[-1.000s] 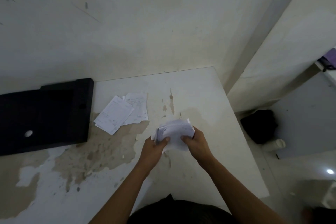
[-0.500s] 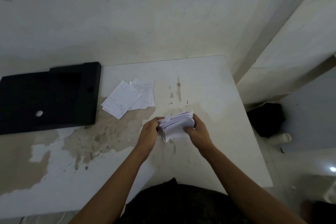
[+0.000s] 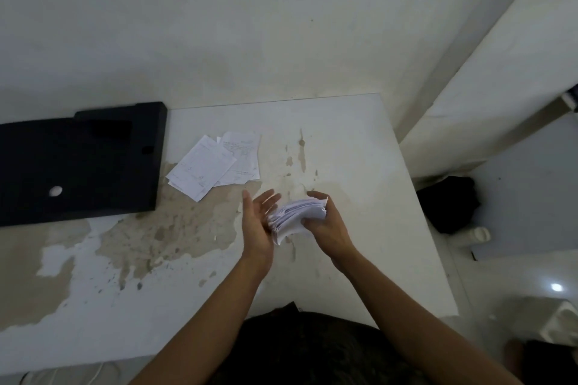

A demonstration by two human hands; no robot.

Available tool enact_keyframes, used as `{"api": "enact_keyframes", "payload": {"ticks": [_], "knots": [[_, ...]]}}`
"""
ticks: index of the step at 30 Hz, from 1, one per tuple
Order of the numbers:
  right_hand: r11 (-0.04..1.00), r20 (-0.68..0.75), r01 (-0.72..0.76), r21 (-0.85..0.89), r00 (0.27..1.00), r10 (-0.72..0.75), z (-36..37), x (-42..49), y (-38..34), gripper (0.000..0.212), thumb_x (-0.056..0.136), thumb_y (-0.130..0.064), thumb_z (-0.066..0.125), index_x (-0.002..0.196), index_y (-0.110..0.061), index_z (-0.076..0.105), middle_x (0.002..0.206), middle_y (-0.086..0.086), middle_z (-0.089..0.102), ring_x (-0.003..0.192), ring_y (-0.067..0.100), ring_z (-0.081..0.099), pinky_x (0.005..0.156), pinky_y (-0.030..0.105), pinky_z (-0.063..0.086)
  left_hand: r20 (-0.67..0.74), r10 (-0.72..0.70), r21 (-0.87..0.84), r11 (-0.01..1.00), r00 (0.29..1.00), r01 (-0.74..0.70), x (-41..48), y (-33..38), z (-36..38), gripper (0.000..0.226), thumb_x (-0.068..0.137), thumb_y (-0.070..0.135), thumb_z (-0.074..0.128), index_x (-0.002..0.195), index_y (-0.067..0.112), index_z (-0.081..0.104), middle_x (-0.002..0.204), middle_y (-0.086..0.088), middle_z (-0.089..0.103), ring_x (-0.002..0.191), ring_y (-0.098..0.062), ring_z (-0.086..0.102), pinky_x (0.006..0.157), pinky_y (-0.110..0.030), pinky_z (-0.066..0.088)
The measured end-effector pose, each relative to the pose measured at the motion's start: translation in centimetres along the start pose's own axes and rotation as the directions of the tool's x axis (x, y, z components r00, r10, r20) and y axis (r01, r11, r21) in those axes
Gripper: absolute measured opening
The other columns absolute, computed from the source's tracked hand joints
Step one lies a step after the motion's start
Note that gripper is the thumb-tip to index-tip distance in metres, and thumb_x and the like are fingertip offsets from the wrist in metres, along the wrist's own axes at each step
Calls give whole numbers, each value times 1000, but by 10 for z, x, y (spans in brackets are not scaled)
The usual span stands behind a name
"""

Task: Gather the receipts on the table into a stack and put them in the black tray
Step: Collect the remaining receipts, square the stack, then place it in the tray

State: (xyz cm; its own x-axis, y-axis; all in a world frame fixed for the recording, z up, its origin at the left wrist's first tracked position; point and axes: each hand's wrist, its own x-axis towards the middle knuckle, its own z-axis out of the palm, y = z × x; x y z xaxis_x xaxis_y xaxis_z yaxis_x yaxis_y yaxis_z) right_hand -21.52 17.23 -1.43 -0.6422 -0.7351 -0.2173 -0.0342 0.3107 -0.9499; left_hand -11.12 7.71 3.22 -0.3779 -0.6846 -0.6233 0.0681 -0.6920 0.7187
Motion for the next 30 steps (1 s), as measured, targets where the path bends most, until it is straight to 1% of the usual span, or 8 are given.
{"api": "enact_keyframes", "payload": {"ticks": [2, 4, 9, 11, 14, 16, 23, 30], "knots": [[1000, 3, -17, 1, 1000, 17, -2, -2, 1, 51, 87, -60, 58, 113, -16, 62, 106, -3, 68, 97, 4, 66, 88, 26, 57, -15, -25, -24, 999, 1000, 25, 2, -6, -2, 73, 94, 64, 28, 129, 8, 59, 126, -17, 64, 118, -35, 60, 100, -48, 49], [998, 2, -55, 43, 999, 55, -3, -3, -1, 27, 94, -32, 63, 119, -21, 63, 110, -3, 70, 101, 10, 67, 89, 31, 58, -6, -9, 4, 1000, 1000, 9, 2, -7, -3, 71, 96, 61, 25, 128, 8, 60, 123, -17, 66, 112, -32, 64, 89, -38, 56], [993, -4, -64, 101, 998, 65, -3, 0, -14, 30, 96, -13, 54, 112, -35, 65, 107, -10, 72, 101, 11, 68, 89, 31, 57, 8, 72, 109, 991, 997, -72, 1, -5, 4, 54, 102, 46, 22, 118, 11, 60, 97, 3, 67, 69, 6, 69, 57, -7, 51], [996, -4, -27, 84, 1000, 27, 0, 3, -21, 30, 97, -11, 50, 114, -32, 65, 106, -11, 72, 100, 9, 67, 89, 28, 56, -20, 94, 166, 982, 995, -89, 2, -3, 8, 49, 101, 49, 26, 117, 16, 59, 97, 5, 67, 75, 2, 69, 65, -10, 52], [998, 10, -1, 61, 1000, 0, 4, 5, -31, 27, 100, -12, 49, 117, -27, 64, 106, -13, 68, 97, 4, 64, 84, 22, 55, -72, 117, 269, 959, 990, -94, 4, -5, 8, 54, 91, 63, 42, 120, 21, 59, 115, -4, 65, 102, -18, 63, 95, -35, 51], [998, 21, -24, 55, 1000, 23, 5, 5, -36, 28, 98, -12, 52, 119, -28, 61, 105, -16, 64, 95, 0, 61, 80, 18, 53, -121, 195, 384, 914, 973, -135, 5, -7, 9, 51, 88, 59, 52, 119, 19, 58, 117, -5, 64, 106, -23, 61, 100, -43, 48], [973, -8, -152, 174, 988, 155, 7, -4, -36, 37, 87, -53, 61, 108, -23, 63, 103, -5, 67, 91, 11, 63, 74, 17, 48, -211, 237, 398, 907, 948, -138, 4, -7, 10, 35, 94, 50, 50, 107, 20, 63, 111, -5, 67, 102, -24, 63, 97, -47, 50], [971, -175, -214, 103, 957, 230, 15, 0, -40, 32, 94, -46, 58, 90, -14, 63, 84, -4, 66, 76, 9, 61, 65, 14, 43, -73, 267, 445, 871, 961, -208, -3, -13, 14, 40, 102, 38, 37, 95, 14, 68, 98, -3, 69, 91, -17, 63, 74, -20, 45]]}}
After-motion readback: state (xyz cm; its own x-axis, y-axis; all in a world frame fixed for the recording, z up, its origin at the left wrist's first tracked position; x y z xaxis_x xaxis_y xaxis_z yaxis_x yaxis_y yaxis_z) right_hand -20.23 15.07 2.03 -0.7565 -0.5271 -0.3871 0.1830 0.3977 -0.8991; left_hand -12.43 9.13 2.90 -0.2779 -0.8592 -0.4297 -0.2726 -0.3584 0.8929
